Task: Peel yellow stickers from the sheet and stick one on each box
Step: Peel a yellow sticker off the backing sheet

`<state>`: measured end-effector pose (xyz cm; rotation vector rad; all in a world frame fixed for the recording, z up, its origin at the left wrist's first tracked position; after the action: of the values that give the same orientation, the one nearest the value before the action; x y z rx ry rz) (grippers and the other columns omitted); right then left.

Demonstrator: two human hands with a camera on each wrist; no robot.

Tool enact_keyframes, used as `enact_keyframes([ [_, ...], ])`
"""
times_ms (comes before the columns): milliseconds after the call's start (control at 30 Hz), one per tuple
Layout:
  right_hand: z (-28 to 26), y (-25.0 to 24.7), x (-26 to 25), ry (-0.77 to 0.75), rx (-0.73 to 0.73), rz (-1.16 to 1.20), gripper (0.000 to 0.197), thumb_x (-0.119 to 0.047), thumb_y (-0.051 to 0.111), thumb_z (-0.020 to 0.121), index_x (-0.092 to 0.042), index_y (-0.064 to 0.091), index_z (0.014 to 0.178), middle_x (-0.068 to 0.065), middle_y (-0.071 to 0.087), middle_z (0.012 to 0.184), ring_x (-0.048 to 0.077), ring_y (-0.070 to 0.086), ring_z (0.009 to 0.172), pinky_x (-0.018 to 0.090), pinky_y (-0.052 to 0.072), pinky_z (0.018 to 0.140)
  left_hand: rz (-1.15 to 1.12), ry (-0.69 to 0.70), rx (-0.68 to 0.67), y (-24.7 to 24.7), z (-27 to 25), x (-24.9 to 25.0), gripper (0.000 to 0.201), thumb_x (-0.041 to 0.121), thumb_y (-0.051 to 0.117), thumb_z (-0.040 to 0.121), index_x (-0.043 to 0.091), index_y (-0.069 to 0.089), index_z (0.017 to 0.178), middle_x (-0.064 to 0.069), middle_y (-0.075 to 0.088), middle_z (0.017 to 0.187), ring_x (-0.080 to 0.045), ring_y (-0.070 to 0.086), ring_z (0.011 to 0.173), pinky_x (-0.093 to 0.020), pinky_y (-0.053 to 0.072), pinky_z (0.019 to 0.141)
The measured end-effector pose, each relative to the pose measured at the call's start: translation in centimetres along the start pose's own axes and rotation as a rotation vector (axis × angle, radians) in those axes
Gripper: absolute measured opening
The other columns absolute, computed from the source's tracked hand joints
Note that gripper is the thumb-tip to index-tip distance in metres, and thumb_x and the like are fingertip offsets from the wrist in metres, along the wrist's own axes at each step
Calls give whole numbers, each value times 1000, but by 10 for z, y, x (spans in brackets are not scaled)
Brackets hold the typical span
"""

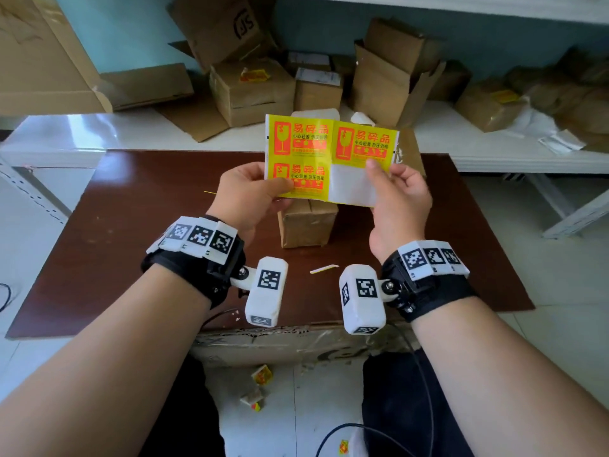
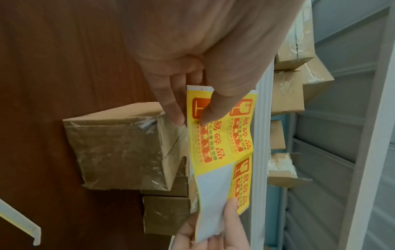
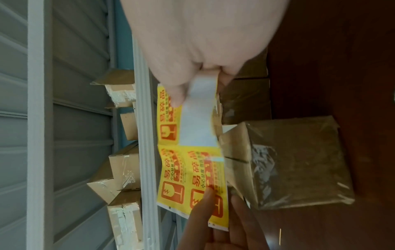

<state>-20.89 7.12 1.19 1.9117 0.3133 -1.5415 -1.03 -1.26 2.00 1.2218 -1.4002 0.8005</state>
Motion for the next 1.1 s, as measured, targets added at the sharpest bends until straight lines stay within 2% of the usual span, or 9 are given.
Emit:
enact_keyframes([
  [67,3,-7,-4,-46,41,-35,27,-9,89,93,-16,64,101,-1,80,92,6,76,84,25,62,85,17,-19,-4,3,2,0,11,1,76,94,10,72,98,-7,83,105,-22,80,102,-26,63,77],
  [100,4,-9,-6,-52,59,-45,24,-11,88,94,-15,66,103,-1,80,92,5,75,84,26,64,86,19,-24,-9,5,4,0,12,3,76,95,14,70,93,-7,83,105,-21,80,102,-26,62,76],
  [233,8,-15,-10,-28,121,-27,19,-24,87,97,-16,76,110,0,85,102,16,82,103,48,65,102,5,-32,-20,9,5,2,9,9,73,98,14,66,95,-10,82,109,-25,79,106,-27,63,77],
  [333,7,-14,-14,15,88,63,20,-29,83,100,-19,79,116,3,86,110,24,82,112,53,63,107,-43,1,-35,12,4,4,7,9,70,101,12,65,97,-12,81,112,-26,78,109,-32,64,85],
  [500,-7,-7,-25,279,-110,346,40,-46,72,105,-18,73,133,4,85,119,20,80,113,33,61,88,-170,14,-27,18,-4,6,17,4,68,102,13,67,88,-12,82,108,-26,79,104,-31,62,83],
  [667,-36,-9,-30,432,-231,408,38,-36,72,106,-18,69,139,3,84,119,19,75,118,32,57,97,-232,16,-54,26,-12,4,7,1,66,101,5,71,99,-13,81,110,-23,79,101,-27,62,78],
  [800,-52,-8,-22,380,-274,308,27,-25,74,105,-19,72,132,7,80,132,19,76,119,33,58,105,-282,48,-42,34,-15,0,12,0,65,102,7,72,95,-12,80,105,-23,77,100,-27,62,79],
  [933,-53,3,-14,269,-296,152,11,-19,76,104,-17,75,115,11,81,129,25,76,127,37,57,107,-352,86,-7,40,-20,-6,20,-4,62,102,8,70,88,-8,79,96,-19,77,92,-25,62,75],
  [1100,-34,11,-5,160,-266,-27,8,-13,82,99,-12,77,94,8,83,99,16,78,95,29,62,86,-369,117,68,41,-15,-7,18,-3,63,102,8,73,91,-11,79,102,-22,78,98,-25,62,75],
])
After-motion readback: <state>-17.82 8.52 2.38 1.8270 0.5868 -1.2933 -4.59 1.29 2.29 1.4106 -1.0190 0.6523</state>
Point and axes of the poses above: each hand's wrist, its own z-axis towards the middle knuckle, its own y-axis out of the palm, x = y × z, the point moved 2 cm from there along z, towards the middle knuckle
